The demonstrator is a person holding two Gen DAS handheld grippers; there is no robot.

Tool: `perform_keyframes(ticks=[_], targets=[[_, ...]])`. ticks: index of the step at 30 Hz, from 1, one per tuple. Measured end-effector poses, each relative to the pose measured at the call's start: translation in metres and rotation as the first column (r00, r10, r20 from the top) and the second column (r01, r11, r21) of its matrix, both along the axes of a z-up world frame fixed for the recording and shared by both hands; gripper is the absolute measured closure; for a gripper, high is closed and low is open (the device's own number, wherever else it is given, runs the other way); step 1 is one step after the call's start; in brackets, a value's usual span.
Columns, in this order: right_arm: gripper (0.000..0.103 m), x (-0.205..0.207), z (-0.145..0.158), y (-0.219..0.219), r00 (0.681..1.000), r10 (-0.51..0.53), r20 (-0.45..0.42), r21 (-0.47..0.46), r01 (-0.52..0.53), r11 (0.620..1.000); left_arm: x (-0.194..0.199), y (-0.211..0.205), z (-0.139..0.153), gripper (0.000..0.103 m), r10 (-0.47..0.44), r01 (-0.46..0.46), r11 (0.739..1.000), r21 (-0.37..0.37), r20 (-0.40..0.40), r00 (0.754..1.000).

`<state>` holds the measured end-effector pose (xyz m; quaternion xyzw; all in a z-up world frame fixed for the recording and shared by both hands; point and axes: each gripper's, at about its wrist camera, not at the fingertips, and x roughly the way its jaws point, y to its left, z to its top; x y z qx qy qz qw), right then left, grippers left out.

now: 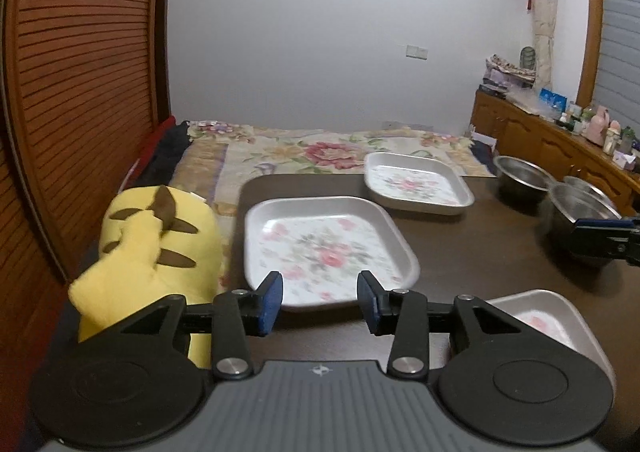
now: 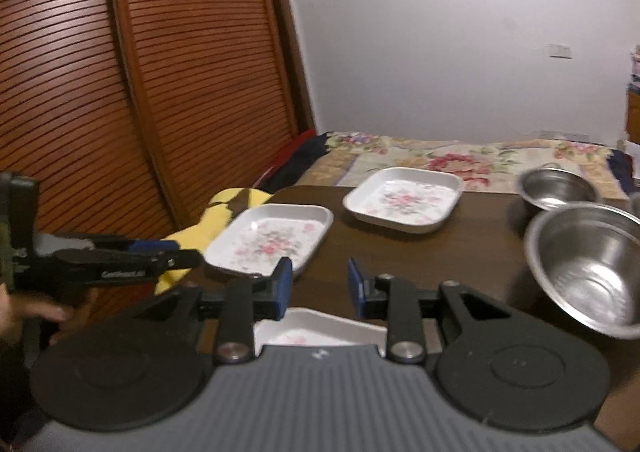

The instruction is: Organize plates and bowls

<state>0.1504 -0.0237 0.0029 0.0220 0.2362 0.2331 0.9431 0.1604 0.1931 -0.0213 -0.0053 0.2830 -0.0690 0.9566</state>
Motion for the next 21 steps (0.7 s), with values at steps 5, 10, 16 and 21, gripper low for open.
perform_keyframes(ticks=[5,10,16,21], targets=[[0.065,0.024,0.003,0.022,0.999,0.042,-0.027,-0.03,-0.043,0.999,0.029,0.026,-0.007,0.059,-0.005,0.006,1.0,0.027,-0.031,1.0],[0.056,0.055,-0.001,0.039,0.996,0.048,-0.076,-0.056,-0.053,0.997,0.059,0.047,-0.022,0.059,-0.023,0.021,0.999,-0.025,-0.082,0.996],[0.051,0.093,-0.015,0.055,0.986,0.053,-0.156,-0.088,-0.068,0.994,0.082,0.058,-0.032,0.062,-0.048,0.043,0.998,-0.052,-0.1,0.994],[0.051,0.123,-0.031,0.065,0.971,0.057,-0.231,-0.104,-0.083,0.991,0.094,0.064,-0.037,0.066,-0.075,0.069,0.996,-0.058,-0.106,0.991]])
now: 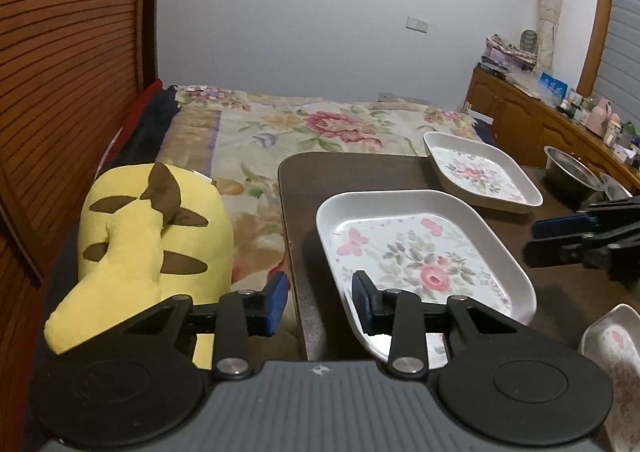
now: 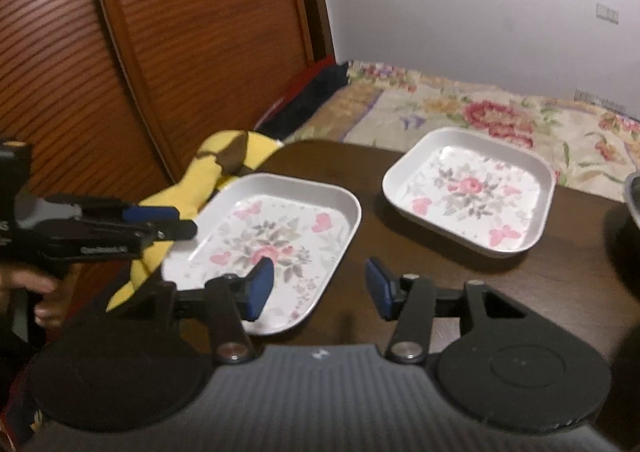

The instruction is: Organize plates and bowls

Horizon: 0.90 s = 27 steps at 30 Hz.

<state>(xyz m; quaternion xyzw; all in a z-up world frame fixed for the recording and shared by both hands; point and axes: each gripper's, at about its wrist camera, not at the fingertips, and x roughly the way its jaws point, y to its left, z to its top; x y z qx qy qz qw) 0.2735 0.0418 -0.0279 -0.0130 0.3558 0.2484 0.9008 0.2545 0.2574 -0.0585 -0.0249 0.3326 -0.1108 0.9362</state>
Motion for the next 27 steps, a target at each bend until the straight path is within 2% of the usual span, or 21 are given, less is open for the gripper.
perform_keyframes(ticks=[3,8,20,27], targets=[[0.051,0.012,-0.007,0.004,0.999,0.006,-0.035,-0.003,-0.006,1.0,0.006,0.004,-0.004,0.069,-0.015,0.014,1.0,-0.016,-0.008,1.0],[0.057,0.021,-0.012,0.005,0.998,0.013,-0.063,-0.006,-0.014,1.0,0.009,0.005,-0.004,0.08,-0.036,0.036,0.999,-0.029,-0.007,0.999],[0.082,0.027,-0.021,0.013,0.993,0.062,-0.101,-0.017,-0.064,0.998,0.011,-0.003,-0.005,0.09,-0.059,0.058,0.998,-0.038,-0.03,0.998],[0.086,0.027,-0.021,0.007,0.992,0.056,-0.111,-0.003,-0.057,0.998,0.006,-0.005,-0.008,0.094,-0.047,0.045,0.997,-0.056,-0.042,0.998]])
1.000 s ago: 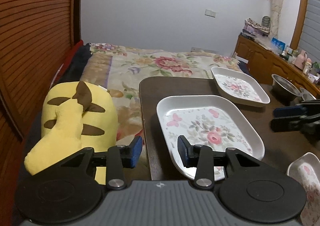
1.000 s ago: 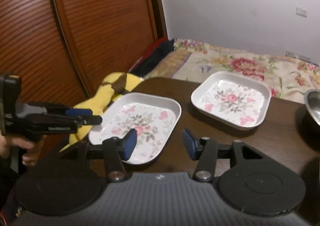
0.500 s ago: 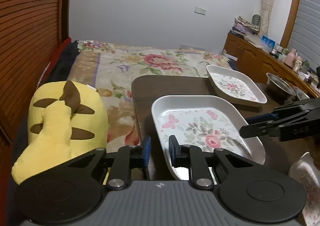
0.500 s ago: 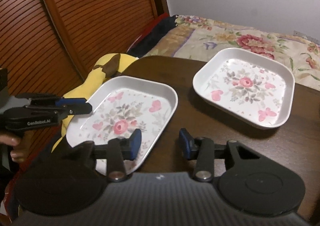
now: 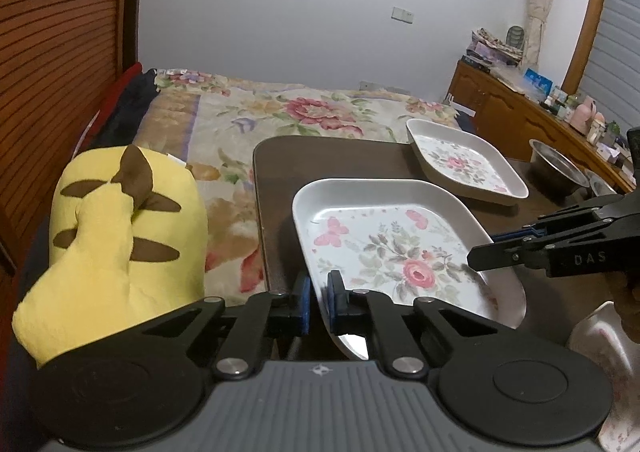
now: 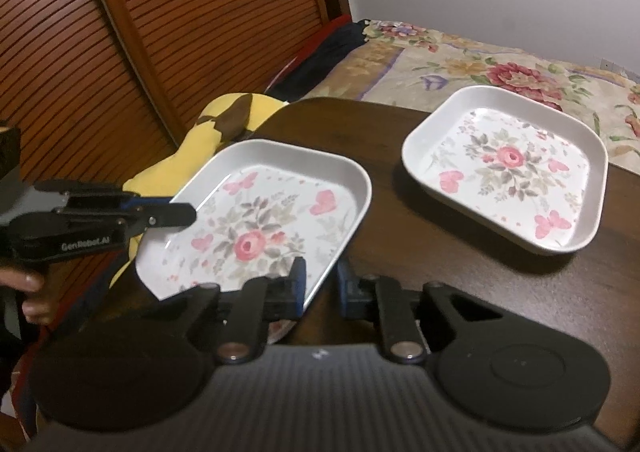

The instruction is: Organize plates and bowls

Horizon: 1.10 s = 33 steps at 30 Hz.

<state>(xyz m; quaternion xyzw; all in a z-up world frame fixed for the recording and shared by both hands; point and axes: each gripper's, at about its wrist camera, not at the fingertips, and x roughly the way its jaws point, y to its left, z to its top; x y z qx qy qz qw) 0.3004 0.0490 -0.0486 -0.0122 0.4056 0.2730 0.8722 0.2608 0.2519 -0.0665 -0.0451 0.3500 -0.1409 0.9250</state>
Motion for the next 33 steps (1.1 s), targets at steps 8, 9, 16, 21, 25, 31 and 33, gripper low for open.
perform_keyframes(ticks=[8,9,16,21,25,31,33], targets=[[0.088,-0.008,0.009,-0.01,1.0,-0.001,0.011,0.017,0.001,1.0,-0.015,-0.013,0.009,0.094,0.015,-0.015,1.0,0.006,0.003,1.0],[0.089,-0.008,0.011,-0.012,1.0,-0.005,0.01,0.023,0.005,1.0,-0.017,-0.013,0.01,0.094,0.019,-0.019,1.0,0.0,0.003,1.0],[0.089,-0.022,0.026,-0.024,0.999,-0.02,0.027,0.044,0.019,0.999,-0.031,-0.025,0.031,0.094,0.014,-0.014,1.0,0.005,0.032,0.999],[0.089,-0.031,0.038,-0.038,0.998,-0.036,0.042,0.066,0.033,0.997,-0.044,-0.039,0.044,0.094,-0.001,0.0,1.0,0.018,0.051,0.999],[0.089,-0.043,0.044,-0.049,0.997,-0.048,0.054,0.067,0.045,0.997,-0.053,-0.052,0.049,0.094,-0.017,0.016,0.999,0.031,0.049,0.999],[0.089,-0.059,0.046,-0.066,0.996,-0.069,0.056,0.056,0.066,0.996,-0.065,-0.072,0.054,0.094,-0.046,0.044,0.998,0.035,0.052,0.998],[0.089,-0.065,0.045,-0.073,0.995,-0.08,0.055,0.056,0.077,0.996,-0.069,-0.078,0.055,0.094,-0.058,0.056,0.998,0.037,0.054,0.997]])
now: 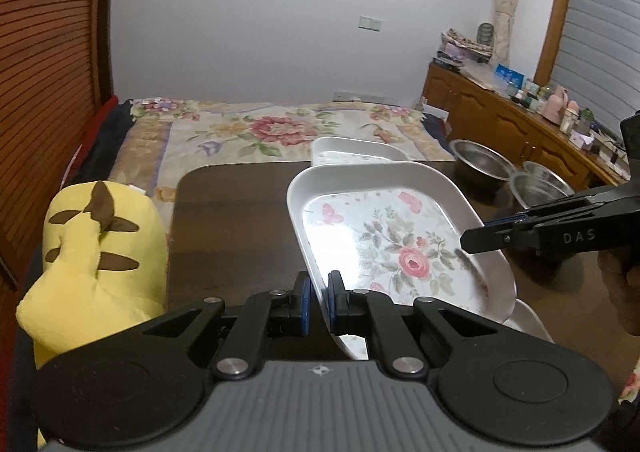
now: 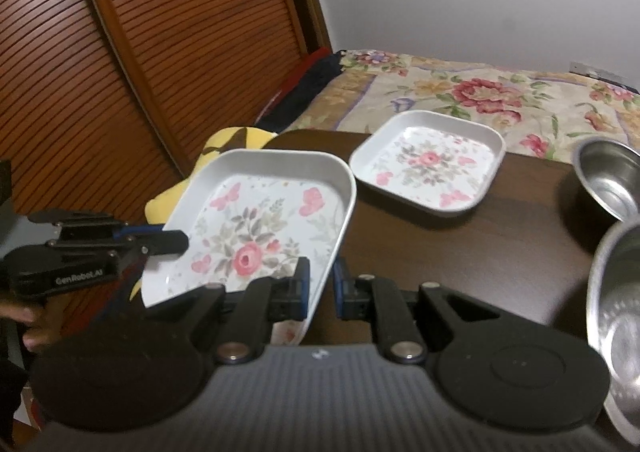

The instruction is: Organize plates and bowls

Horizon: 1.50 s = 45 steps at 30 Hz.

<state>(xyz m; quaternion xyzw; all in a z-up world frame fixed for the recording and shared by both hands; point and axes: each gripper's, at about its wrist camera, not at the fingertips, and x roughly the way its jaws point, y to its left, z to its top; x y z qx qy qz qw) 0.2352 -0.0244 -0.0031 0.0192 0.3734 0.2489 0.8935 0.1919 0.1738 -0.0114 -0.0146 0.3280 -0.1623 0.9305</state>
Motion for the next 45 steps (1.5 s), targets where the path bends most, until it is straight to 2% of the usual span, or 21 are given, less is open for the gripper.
perform_keyframes(ticks=[14,23,45], targets=[[0.089,-0.038,-0.009,-0.036,1.0,-0.015,-0.015,0.019,0.016,1.0,-0.038,-0.034,-0.002,0.093,-0.076,0.077,0.996,0.036,-0.025,0.997],[0.089,-0.063,-0.022,-0.057,0.999,-0.025,-0.035,0.057,0.027,0.998,-0.06,-0.047,-0.009,0.093,-0.104,0.104,0.994,0.018,-0.038,0.994],[0.089,-0.097,-0.044,-0.078,0.997,-0.077,-0.009,0.147,0.078,0.986,-0.076,-0.055,-0.027,0.093,-0.116,0.116,0.993,-0.002,-0.063,0.991]])
